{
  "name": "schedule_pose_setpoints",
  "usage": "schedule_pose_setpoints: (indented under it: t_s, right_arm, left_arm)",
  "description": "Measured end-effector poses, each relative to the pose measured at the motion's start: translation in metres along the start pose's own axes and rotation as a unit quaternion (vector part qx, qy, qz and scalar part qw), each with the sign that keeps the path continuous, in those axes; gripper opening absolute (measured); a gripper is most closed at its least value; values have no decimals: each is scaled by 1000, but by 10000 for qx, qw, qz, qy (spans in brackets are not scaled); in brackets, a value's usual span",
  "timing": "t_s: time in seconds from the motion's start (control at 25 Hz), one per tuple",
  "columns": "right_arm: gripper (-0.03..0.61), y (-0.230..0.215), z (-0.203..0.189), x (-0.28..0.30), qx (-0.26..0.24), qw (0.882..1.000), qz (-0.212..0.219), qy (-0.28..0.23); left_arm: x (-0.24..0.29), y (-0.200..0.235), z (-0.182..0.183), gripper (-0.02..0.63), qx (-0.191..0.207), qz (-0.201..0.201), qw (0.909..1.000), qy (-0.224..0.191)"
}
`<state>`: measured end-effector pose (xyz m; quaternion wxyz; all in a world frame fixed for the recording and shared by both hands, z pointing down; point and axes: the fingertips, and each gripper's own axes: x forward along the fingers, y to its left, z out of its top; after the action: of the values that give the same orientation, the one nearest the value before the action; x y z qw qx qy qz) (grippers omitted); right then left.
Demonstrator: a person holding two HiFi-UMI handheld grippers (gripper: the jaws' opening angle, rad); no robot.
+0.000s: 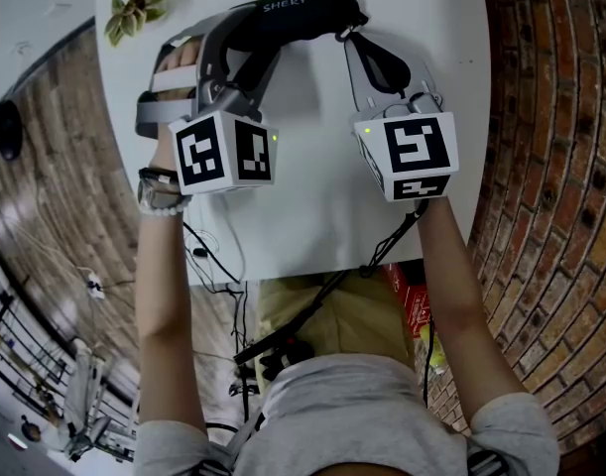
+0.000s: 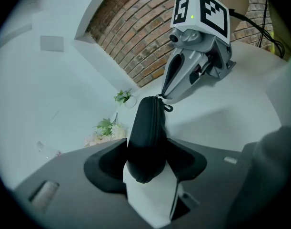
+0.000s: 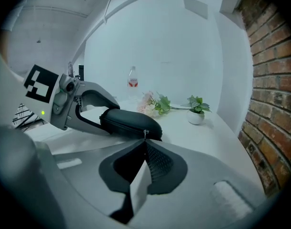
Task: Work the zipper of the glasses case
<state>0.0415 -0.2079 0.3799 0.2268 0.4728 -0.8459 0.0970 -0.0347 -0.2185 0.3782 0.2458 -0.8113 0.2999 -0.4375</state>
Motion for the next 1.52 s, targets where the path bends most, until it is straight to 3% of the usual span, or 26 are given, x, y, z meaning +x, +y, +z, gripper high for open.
schedule_pose_setpoints:
  t_s: [0.28,1.0,1.52]
  right_arm:
    - [3,3,1,-6,130,9998,133,-38]
    - [3,34,14,-5,-342,9976,604,-39]
    - [3,62,20,2,-671,9907,1187,-47]
  left_arm:
    - [0,1,0,262,-14,13,10000,45]
    - [1,1,0,262,-18,33,10000,57]
    - [1,2,1,262,-20,26,10000,5]
